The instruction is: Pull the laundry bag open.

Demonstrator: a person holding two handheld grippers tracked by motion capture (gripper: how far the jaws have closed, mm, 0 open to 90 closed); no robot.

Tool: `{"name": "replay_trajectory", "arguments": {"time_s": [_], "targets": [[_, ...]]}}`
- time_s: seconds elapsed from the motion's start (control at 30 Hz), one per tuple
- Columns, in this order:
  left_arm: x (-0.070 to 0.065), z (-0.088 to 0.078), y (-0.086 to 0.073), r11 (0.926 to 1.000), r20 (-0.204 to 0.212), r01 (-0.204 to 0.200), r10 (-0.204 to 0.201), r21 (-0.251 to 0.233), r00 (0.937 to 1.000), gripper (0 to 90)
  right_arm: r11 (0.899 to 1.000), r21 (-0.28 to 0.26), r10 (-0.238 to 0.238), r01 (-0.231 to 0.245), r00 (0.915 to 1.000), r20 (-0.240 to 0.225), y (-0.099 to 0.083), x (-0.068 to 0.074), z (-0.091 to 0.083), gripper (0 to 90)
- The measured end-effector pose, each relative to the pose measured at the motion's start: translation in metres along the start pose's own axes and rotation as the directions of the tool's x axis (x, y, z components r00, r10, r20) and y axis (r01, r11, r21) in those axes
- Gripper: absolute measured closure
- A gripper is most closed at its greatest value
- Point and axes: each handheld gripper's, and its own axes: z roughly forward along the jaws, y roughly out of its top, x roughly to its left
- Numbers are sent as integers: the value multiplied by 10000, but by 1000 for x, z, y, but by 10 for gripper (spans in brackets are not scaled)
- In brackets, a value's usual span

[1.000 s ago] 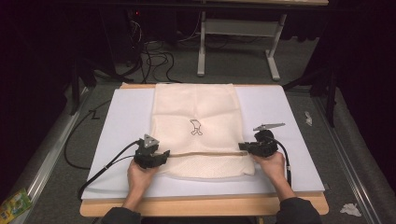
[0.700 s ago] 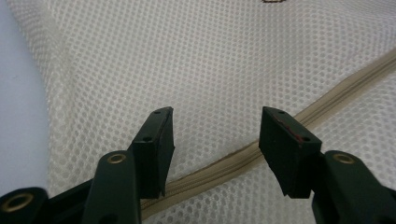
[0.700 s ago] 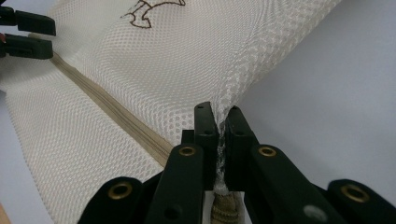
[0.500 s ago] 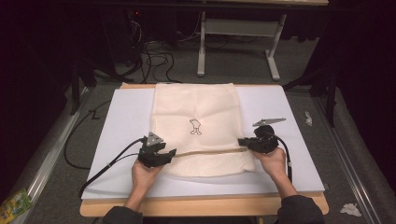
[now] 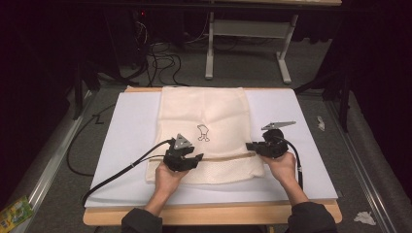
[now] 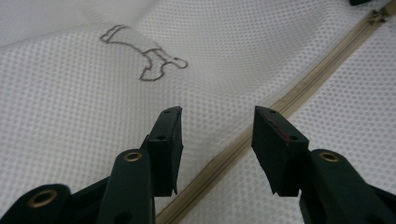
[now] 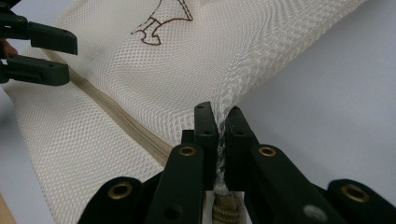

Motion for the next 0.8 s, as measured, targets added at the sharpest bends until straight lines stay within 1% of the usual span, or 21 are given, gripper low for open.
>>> {"name": "replay_trajectory", "arguments": {"time_s": [0.17,0.23,0.3,0.4,0.47,0.53,0.6,0.63,0.7,0.8], "targets": [[-10,9,8,10000,469,-54,53,27,9989,546,10000,-54,-30,30,10000,-10,2,1,-1,879],[-14,12,9,9999,577,-139,135,52,9982,553,10000,-56,13,-13,10000,4,2,2,-1,879],[-18,16,11,9998,780,-181,177,37,9968,563,10000,-56,-28,28,10000,-12,3,3,0,879],[-21,20,12,9996,849,-254,242,136,9961,567,10000,-20,-40,40,10000,-36,4,4,1,879],[-22,23,13,9999,931,-154,147,72,9956,567,10000,-40,8,-9,9999,-100,4,3,1,879],[-23,23,14,9998,975,-168,161,56,9951,565,10000,-51,29,-30,10000,-72,4,3,1,879],[-25,24,15,10000,1159,-82,82,-12,9932,561,9999,-112,0,-1,10000,-68,4,3,1,880],[-26,25,15,10000,1161,-52,55,-34,9932,560,9999,-159,44,-46,10000,-81,5,4,1,879],[-28,25,17,9999,1148,-132,134,-20,9933,560,9998,-175,84,-85,9999,-92,5,4,1,879],[-32,26,21,9996,1245,-291,290,-6,9918,562,9998,-176,54,-55,9999,-103,6,5,2,879]]}}
